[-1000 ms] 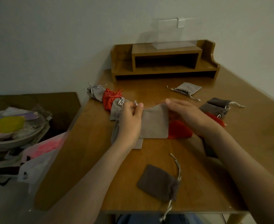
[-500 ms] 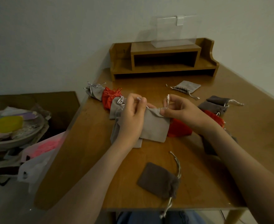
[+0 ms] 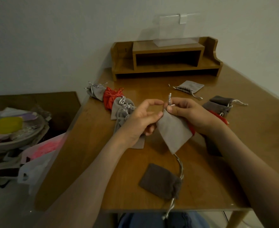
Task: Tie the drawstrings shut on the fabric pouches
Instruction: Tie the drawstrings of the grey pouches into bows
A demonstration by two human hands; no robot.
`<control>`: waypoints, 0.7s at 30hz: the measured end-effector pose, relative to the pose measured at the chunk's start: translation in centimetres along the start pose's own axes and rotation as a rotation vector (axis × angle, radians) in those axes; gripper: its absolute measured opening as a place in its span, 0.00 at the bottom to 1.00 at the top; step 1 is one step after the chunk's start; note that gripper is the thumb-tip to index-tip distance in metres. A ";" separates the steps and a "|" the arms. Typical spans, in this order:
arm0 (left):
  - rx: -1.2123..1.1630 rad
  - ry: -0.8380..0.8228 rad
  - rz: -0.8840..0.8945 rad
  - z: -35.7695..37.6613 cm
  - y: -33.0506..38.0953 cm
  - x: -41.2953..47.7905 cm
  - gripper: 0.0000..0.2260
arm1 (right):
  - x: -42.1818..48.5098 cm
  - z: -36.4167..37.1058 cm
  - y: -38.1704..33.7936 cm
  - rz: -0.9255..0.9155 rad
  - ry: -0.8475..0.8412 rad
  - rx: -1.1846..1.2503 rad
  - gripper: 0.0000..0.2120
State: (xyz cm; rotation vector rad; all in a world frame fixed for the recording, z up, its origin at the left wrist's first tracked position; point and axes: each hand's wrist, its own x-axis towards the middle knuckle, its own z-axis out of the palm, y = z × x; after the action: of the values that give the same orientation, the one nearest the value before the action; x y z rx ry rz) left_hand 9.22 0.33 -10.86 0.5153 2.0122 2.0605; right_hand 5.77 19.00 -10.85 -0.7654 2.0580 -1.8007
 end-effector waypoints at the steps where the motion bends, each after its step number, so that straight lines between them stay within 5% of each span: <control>1: 0.014 0.002 0.004 0.0 0.0 0.0 0.10 | 0.0 -0.1 0.0 0.002 -0.010 0.020 0.07; 21: 0.243 0.020 0.065 -0.8 -0.4 -0.2 0.05 | -0.9 -0.6 -0.3 0.101 -0.080 0.003 0.08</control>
State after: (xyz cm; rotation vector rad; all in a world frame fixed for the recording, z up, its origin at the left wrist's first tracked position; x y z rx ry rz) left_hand 9.03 -0.51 -11.31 0.6130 2.3020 1.8722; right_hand 6.23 19.95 -10.52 -0.7075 2.0048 -1.6909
